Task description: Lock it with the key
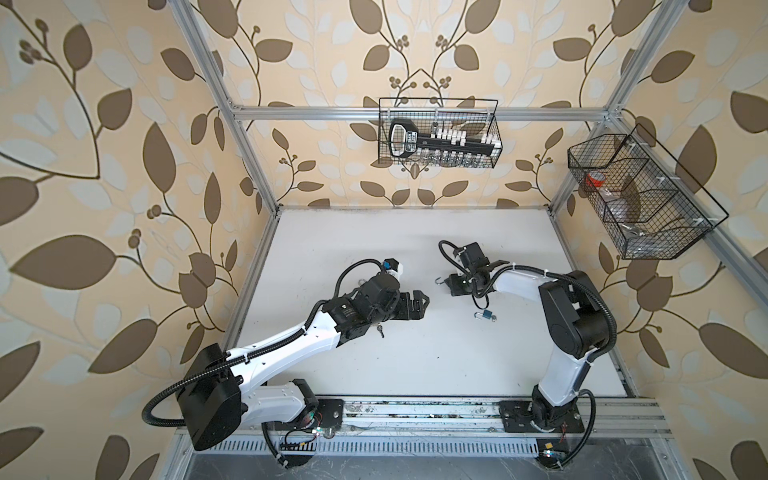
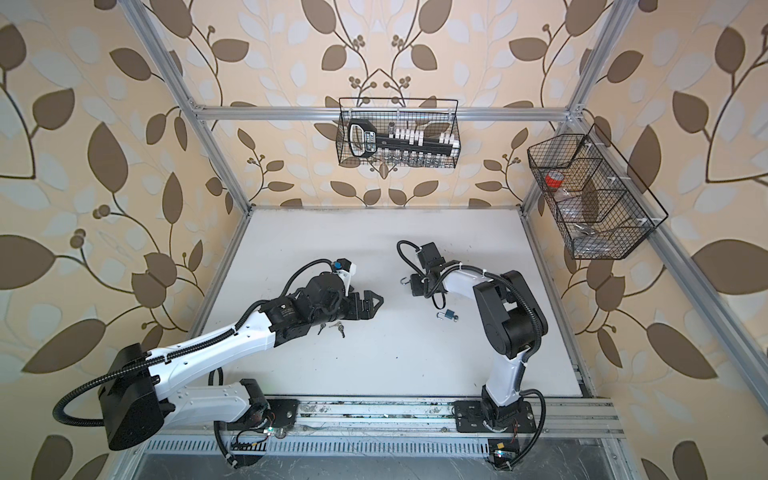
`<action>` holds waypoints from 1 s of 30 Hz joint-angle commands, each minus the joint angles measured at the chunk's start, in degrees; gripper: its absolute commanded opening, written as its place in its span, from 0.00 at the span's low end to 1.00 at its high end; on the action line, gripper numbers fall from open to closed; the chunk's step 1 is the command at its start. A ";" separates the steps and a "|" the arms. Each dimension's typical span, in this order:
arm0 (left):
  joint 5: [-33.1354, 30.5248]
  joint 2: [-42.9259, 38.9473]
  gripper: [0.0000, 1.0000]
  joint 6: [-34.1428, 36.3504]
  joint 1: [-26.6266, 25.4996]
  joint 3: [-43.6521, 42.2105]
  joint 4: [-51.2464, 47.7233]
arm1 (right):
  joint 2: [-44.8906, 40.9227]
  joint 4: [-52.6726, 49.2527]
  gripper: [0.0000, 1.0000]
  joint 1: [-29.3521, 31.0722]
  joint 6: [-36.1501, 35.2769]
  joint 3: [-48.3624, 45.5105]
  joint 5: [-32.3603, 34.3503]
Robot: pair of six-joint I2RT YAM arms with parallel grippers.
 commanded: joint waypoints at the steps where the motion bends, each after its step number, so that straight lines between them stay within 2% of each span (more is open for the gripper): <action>1: -2.91 -2.69 0.99 0.06 0.04 -0.87 -0.96 | 3.96 -1.77 0.08 0.43 -0.74 2.73 -1.37; 3: -2.80 -3.56 0.99 -0.69 0.57 -1.84 -0.68 | 5.71 -2.28 0.09 0.50 -0.97 4.74 -2.06; 5: -0.03 -4.61 0.99 -2.21 3.06 -3.74 0.82 | 7.23 -3.41 0.11 0.44 -1.78 6.84 -4.27; 8: 6.28 -6.87 0.99 -5.01 8.99 -7.69 4.17 | 4.45 -0.45 0.15 0.50 -4.41 5.81 -9.85; 10: 11.59 -8.22 0.99 -6.92 14.03 -10.95 8.04 | 0.15 3.60 0.23 0.47 -6.92 3.28 -13.85; 14: 17.18 -8.18 0.99 -6.88 19.77 -12.42 10.77 | -3.22 6.69 0.32 -0.57 -7.57 2.44 -12.14; 18: 21.02 -6.46 0.99 -7.03 22.28 -12.01 13.56 | -0.28 5.29 0.37 -2.79 -8.66 5.40 -9.51; 30: 26.23 -2.70 0.99 -7.18 22.94 -11.69 17.13 | 9.89 -0.84 0.49 -3.91 -12.94 15.76 -14.03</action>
